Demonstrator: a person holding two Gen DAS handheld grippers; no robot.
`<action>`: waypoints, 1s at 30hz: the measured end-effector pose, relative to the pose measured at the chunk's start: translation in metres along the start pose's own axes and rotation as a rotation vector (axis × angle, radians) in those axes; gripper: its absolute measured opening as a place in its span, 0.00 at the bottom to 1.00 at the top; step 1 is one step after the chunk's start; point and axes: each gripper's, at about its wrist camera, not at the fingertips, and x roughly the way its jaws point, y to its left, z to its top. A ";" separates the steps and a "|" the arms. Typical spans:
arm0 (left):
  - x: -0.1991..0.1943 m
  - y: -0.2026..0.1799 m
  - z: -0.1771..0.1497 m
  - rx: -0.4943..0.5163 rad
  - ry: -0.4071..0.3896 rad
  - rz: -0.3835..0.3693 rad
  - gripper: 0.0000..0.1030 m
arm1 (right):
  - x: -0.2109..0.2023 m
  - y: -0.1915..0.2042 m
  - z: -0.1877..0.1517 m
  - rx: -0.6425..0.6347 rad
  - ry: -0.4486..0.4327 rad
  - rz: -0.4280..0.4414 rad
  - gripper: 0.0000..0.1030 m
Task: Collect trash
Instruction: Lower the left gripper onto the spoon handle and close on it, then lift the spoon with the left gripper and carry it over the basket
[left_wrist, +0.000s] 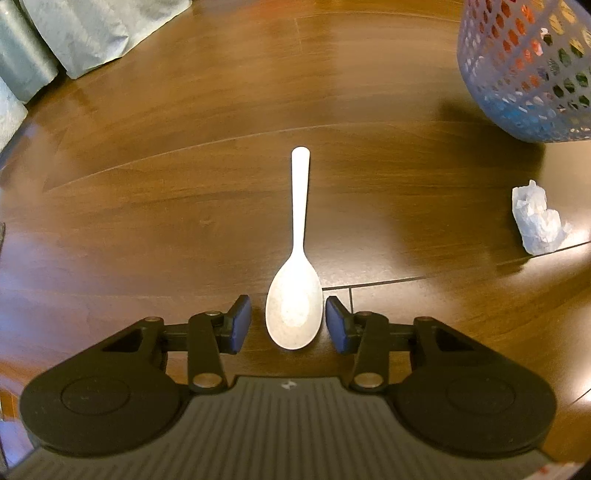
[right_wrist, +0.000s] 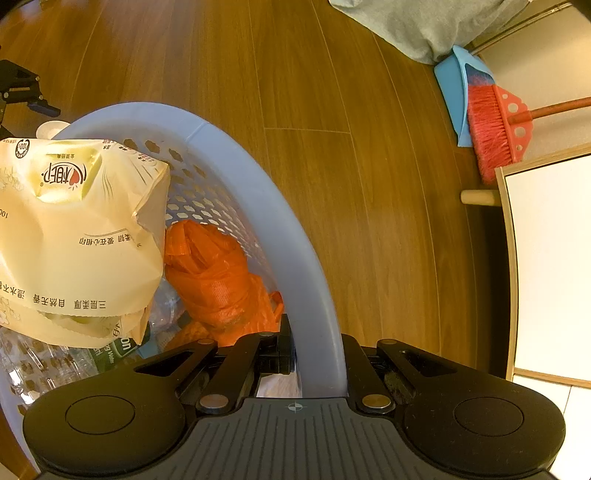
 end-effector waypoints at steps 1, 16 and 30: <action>0.000 0.001 0.000 -0.003 -0.001 -0.002 0.33 | 0.000 0.000 0.000 0.000 0.000 0.000 0.00; -0.017 0.003 -0.002 -0.005 -0.002 -0.006 0.25 | -0.002 0.002 0.002 -0.009 -0.002 -0.003 0.00; -0.071 -0.001 -0.002 0.012 -0.030 -0.028 0.25 | -0.002 0.002 0.003 -0.006 -0.001 -0.001 0.00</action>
